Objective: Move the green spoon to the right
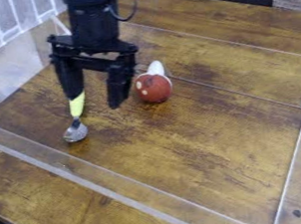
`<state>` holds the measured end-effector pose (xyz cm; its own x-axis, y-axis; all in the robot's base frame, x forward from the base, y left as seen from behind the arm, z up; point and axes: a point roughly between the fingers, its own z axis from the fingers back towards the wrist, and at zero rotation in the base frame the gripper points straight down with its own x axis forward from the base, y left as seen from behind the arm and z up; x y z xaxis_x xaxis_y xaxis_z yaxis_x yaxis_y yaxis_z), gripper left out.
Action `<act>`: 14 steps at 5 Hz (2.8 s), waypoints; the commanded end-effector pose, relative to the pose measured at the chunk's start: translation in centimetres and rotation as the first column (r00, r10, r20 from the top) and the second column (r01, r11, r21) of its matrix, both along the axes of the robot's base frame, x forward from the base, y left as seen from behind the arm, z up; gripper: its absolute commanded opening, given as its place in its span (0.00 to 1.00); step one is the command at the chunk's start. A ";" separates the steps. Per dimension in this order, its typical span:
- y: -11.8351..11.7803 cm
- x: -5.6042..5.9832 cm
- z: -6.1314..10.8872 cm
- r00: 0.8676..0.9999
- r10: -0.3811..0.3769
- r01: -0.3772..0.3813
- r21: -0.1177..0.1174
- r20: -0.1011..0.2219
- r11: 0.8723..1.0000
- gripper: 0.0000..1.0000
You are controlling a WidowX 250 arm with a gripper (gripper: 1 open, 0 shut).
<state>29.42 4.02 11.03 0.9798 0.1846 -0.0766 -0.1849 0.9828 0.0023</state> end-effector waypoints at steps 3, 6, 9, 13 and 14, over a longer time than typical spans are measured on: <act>4.8 1.2 -2.5 0.943 0.290 -0.284 -0.065 0.163 0.957 1.00; 5.5 5.3 -6.4 0.917 0.348 -0.324 -0.146 0.192 0.935 1.00; 6.4 7.2 -7.2 0.873 0.454 -0.417 -0.212 0.179 0.884 1.00; 6.7 7.5 -7.4 0.858 0.491 -0.456 -0.213 0.153 0.864 1.00; 6.7 7.2 -7.1 0.893 0.426 -0.393 -0.210 0.146 0.895 1.00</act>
